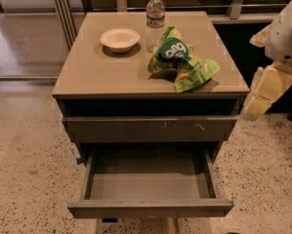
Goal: Place green rice chip bag into middle drawer
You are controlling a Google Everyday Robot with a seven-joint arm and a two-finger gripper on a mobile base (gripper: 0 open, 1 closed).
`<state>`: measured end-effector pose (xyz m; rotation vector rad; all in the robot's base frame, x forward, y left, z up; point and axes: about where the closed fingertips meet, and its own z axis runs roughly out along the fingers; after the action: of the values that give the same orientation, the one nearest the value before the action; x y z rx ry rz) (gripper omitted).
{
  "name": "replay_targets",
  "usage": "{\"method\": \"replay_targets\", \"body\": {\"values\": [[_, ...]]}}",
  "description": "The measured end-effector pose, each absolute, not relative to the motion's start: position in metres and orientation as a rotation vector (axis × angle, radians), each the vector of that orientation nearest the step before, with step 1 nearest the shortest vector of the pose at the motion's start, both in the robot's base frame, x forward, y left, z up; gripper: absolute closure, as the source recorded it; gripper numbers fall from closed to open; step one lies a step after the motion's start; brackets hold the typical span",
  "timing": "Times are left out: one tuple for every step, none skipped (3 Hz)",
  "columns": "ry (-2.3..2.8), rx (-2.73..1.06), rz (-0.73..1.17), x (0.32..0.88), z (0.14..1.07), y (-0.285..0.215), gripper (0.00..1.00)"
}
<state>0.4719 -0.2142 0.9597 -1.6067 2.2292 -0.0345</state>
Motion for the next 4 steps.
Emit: {"method": "replay_targets", "body": {"values": [[2.183,-1.481,0.040,0.511,0.943,-0.200,0.00],[2.086,-1.378,0.091,0.546,0.935,-0.180,0.00],[2.045,-1.339,0.075,0.559,0.941,-0.176,0.00],[2.039,-1.333,0.078,0.560,0.941,-0.176,0.00]]}}
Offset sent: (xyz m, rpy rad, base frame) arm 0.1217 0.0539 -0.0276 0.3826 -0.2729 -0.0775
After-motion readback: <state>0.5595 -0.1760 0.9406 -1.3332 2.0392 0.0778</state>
